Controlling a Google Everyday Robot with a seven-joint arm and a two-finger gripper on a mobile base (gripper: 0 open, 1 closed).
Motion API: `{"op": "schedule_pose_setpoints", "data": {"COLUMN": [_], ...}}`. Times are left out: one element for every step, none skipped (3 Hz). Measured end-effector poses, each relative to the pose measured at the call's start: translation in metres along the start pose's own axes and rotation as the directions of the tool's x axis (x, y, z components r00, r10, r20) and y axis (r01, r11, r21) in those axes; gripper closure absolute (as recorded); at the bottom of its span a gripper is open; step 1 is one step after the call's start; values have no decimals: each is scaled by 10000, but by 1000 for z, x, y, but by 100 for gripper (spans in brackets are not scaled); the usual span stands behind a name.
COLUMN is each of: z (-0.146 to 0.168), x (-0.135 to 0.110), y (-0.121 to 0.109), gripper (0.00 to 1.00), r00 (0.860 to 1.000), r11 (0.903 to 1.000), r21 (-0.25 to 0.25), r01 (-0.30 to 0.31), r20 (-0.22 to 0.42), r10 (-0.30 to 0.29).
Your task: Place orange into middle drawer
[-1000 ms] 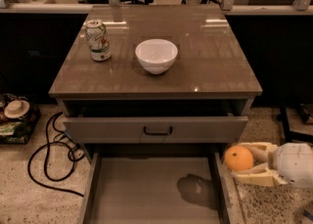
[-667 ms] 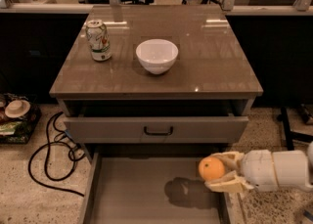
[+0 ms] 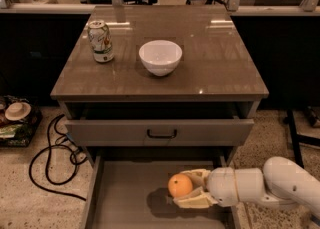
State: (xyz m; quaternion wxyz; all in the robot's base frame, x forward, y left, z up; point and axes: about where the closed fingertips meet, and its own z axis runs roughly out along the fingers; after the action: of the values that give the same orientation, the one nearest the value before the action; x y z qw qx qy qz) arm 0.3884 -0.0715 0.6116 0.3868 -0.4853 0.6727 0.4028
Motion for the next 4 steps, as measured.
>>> {"op": "schedule_pose_setpoints", "data": {"z": [49, 49, 57, 88], "x": [9, 9, 10, 26], "y": [2, 2, -3, -26], "gripper": [100, 100, 100, 100], "r00": [9972, 9972, 9955, 9937], "r11": [9989, 9989, 9990, 9983], "r21": [-132, -133, -340, -569], "r01": [-460, -460, -281, -149], "r20": [583, 583, 898, 1098], "r10": [467, 467, 311, 211]}}
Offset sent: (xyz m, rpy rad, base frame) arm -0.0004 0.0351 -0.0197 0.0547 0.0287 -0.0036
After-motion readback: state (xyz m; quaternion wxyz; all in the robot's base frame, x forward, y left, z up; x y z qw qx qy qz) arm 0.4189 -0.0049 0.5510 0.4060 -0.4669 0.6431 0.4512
